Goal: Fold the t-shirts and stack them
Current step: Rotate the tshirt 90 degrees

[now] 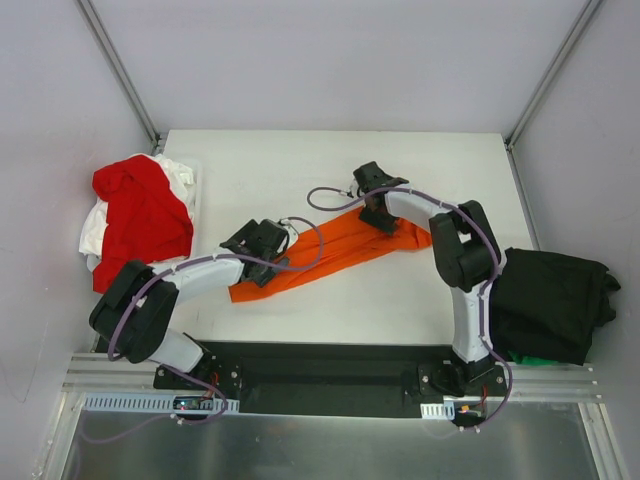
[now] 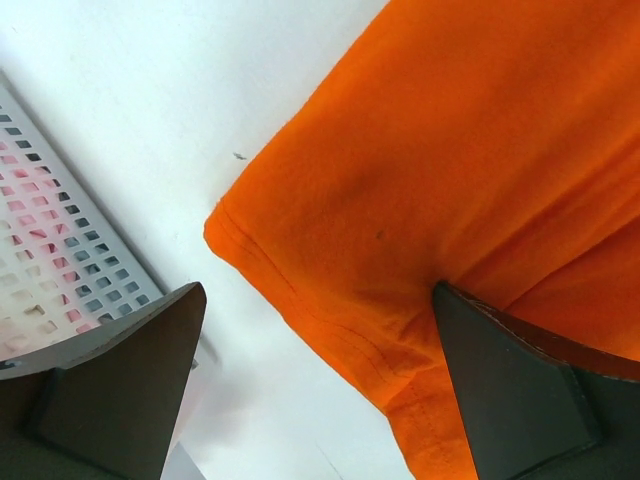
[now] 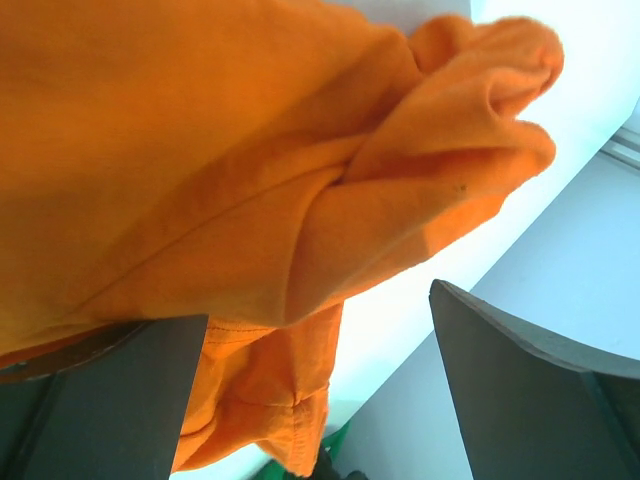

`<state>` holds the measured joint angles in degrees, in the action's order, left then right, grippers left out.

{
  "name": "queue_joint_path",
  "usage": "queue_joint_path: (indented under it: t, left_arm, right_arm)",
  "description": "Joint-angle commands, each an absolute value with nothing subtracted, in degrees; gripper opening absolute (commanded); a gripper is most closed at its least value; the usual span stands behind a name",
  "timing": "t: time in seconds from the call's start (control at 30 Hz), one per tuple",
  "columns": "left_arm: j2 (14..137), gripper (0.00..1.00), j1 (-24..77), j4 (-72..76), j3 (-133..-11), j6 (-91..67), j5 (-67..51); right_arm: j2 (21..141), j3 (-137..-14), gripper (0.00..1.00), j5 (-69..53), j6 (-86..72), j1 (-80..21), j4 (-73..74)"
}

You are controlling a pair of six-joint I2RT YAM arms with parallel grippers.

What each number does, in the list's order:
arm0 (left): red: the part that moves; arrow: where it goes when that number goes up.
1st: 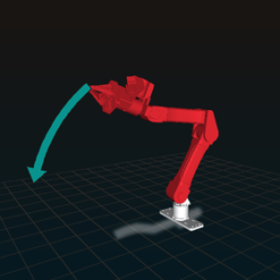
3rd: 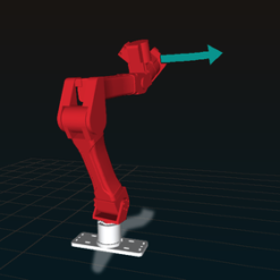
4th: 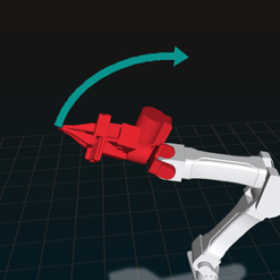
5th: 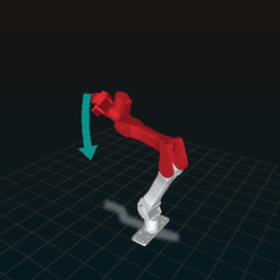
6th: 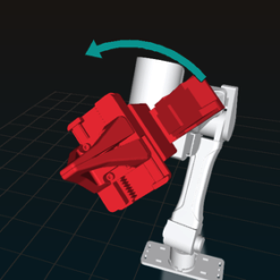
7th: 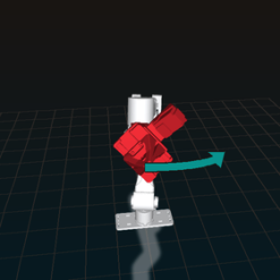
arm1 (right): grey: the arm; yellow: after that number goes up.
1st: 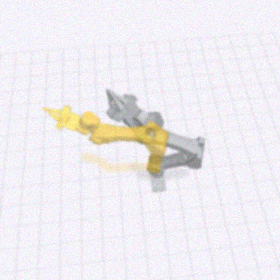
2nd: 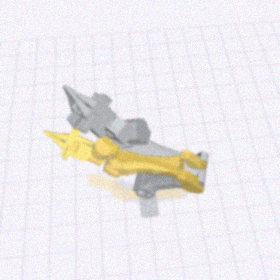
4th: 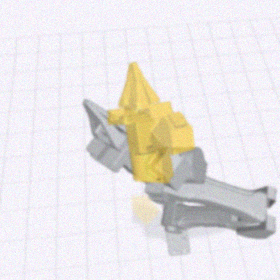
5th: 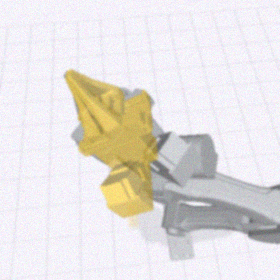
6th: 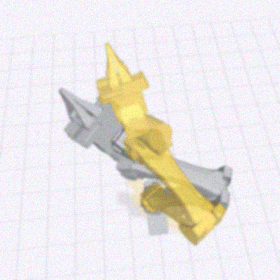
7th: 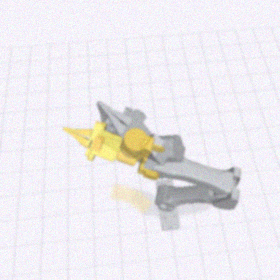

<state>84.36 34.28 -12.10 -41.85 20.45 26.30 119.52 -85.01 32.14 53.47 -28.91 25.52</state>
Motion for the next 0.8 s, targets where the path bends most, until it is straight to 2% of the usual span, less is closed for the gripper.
queue_joint_path:
  t: [0.0, 0.43, 0.77]
  left_arm:
    - [83.15, 0.99, 36.64, -14.94, -37.44, 22.32, 26.89]
    - [83.49, 0.99, 44.29, -12.48, -36.12, 28.03, 29.36]
    - [91.66, 0.99, 49.13, -12.57, -42.36, 34.44, 26.81]
  right_arm:
    - [125.23, -90.08, 0.96, 29.00, 53.35, -26.28, 27.51]
    - [133.85, -104.75, 0.96, 28.13, 55.19, -25.58, 30.06]
    - [137.55, -110.56, 0.96, 27.33, 58.27, -25.58, 29.79]
